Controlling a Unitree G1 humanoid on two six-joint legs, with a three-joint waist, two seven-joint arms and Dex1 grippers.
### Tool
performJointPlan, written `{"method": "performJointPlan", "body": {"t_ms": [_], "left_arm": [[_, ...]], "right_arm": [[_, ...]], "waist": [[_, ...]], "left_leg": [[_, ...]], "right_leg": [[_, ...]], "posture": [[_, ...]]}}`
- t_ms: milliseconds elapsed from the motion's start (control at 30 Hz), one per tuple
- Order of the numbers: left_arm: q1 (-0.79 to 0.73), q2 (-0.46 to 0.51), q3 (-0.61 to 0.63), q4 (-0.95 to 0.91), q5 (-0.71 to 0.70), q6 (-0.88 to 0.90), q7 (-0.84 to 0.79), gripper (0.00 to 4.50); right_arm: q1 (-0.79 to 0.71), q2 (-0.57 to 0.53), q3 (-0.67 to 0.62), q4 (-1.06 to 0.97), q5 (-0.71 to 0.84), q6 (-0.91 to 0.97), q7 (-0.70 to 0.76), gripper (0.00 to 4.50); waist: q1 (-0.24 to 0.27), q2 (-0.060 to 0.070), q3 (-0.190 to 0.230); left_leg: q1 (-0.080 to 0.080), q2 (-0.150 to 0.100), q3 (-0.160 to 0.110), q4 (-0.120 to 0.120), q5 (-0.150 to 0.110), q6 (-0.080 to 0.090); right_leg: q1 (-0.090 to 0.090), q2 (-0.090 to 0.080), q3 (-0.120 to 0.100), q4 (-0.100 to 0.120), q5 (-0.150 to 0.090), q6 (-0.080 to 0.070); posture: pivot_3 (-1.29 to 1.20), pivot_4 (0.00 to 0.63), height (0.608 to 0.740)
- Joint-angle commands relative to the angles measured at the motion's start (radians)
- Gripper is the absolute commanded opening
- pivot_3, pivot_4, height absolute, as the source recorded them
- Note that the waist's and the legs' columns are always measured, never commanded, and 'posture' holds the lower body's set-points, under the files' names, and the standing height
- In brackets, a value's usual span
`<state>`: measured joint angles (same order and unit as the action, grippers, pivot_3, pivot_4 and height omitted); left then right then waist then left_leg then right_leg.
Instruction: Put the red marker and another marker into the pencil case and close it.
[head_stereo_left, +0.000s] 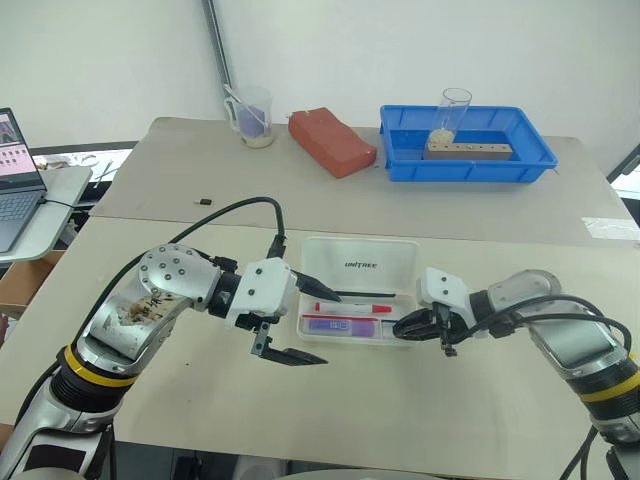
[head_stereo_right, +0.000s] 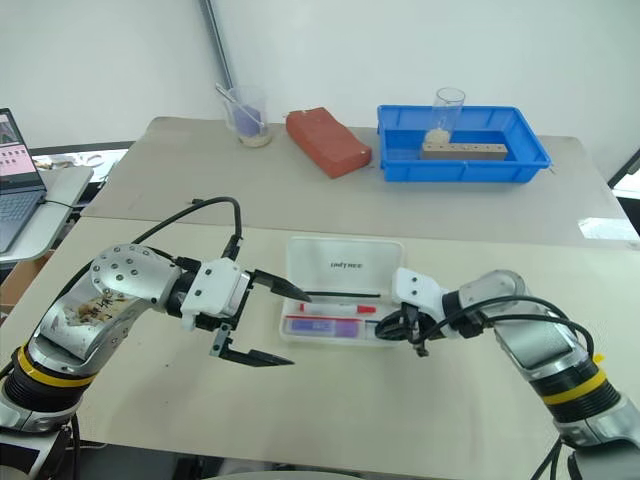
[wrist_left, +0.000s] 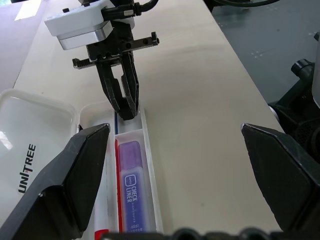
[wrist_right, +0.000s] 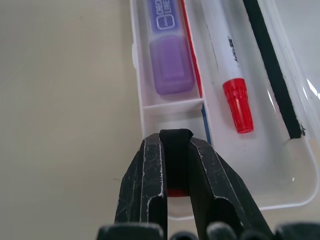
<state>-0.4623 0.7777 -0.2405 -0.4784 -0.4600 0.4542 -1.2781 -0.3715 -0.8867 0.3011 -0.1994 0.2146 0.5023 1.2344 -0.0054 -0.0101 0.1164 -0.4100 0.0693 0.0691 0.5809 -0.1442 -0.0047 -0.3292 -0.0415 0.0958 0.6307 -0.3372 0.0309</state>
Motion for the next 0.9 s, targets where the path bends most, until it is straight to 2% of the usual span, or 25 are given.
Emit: {"method": "performJointPlan", "body": {"t_ms": [33,200,267,433,533,667,767,800,900], "left_arm": [[-0.017,0.014,0.026,-0.048,-0.031,0.036,0.014,4.5],[-0.043,0.04,0.083,-0.019,-0.078,0.113,0.032,4.5],[-0.078,0.03,0.115,0.05,-0.087,0.144,0.06,4.5],[-0.168,-0.093,0.179,0.34,0.01,0.09,0.262,4.5],[-0.212,-0.185,0.207,0.504,0.056,0.039,0.37,3.66],[-0.293,-0.282,0.217,0.746,0.112,-0.005,0.463,1.84],[-0.335,-0.31,0.182,0.881,0.181,-0.079,0.471,0.41],[-0.343,-0.313,0.166,0.908,0.203,-0.104,0.461,0.09],[-0.358,-0.322,0.12,0.969,0.245,-0.133,0.405,0.09]], "right_arm": [[-0.025,-0.001,-0.038,-0.024,0.029,0.0,0.018,1.97],[-0.029,-0.021,-0.11,-0.086,0.101,0.074,0.013,3.67],[-0.016,-0.024,-0.18,-0.148,0.17,0.147,-0.011,4.37],[0.01,0.039,-0.396,-0.299,0.329,0.331,-0.196,4.44],[0.011,0.073,-0.457,-0.392,0.38,0.403,-0.303,4.5],[-0.043,0.104,-0.498,-0.466,0.446,0.493,-0.427,4.5],[-0.089,0.113,-0.509,-0.5,0.499,0.547,-0.492,4.5],[-0.101,0.115,-0.509,-0.509,0.513,0.561,-0.509,4.5],[-0.13,0.118,-0.513,-0.533,0.563,0.594,-0.553,4.5]], "waist": [[-0.001,0.0,0.0],[-0.002,0.0,0.0],[0.0,0.0,0.0],[0.005,-0.001,0.0],[0.006,0.0,0.0],[0.006,0.0,0.0],[0.005,0.0,0.0],[0.005,0.0,0.0],[0.003,0.0,0.0]], "left_leg": [[0.0,0.0,0.0,0.0,0.0,0.0],[0.0,0.0,0.0,0.0,0.0,0.0],[0.0,0.0,-0.001,0.0,0.0,0.0],[0.001,0.0,-0.002,0.0,0.0,0.0],[-0.001,-0.001,-0.002,0.0,0.0,0.0],[-0.005,-0.001,-0.003,0.0,0.0,0.0],[-0.006,-0.002,-0.004,0.0,0.0,0.0],[-0.006,-0.002,-0.004,0.0,0.0,0.0],[-0.006,-0.002,-0.004,-0.001,0.0,0.0]], "right_leg": [[0.0,0.0,0.0,0.0,0.0,0.0],[0.001,0.0,0.0,0.0,0.0,0.0],[0.001,0.0,0.0,0.0,0.0,0.0],[-0.001,0.0,-0.002,0.0,0.0,0.0],[0.002,0.0,-0.001,0.0,0.0,0.0],[-0.002,0.0,-0.001,0.002,0.001,0.0],[-0.004,0.0,-0.001,0.002,0.001,0.0],[-0.004,0.0,-0.001,0.002,0.001,0.0],[-0.004,0.0,-0.001,0.002,0.001,0.0]], "posture": [[0.0,0.15,0.74],[0.0,0.15,0.74],[0.0,0.15,0.74],[0.0,0.15,0.74],[0.0,0.15,0.74],[0.0,0.15,0.74],[0.0,0.15,0.74],[0.0,0.15,0.74],[0.0,0.15,0.74]]}}
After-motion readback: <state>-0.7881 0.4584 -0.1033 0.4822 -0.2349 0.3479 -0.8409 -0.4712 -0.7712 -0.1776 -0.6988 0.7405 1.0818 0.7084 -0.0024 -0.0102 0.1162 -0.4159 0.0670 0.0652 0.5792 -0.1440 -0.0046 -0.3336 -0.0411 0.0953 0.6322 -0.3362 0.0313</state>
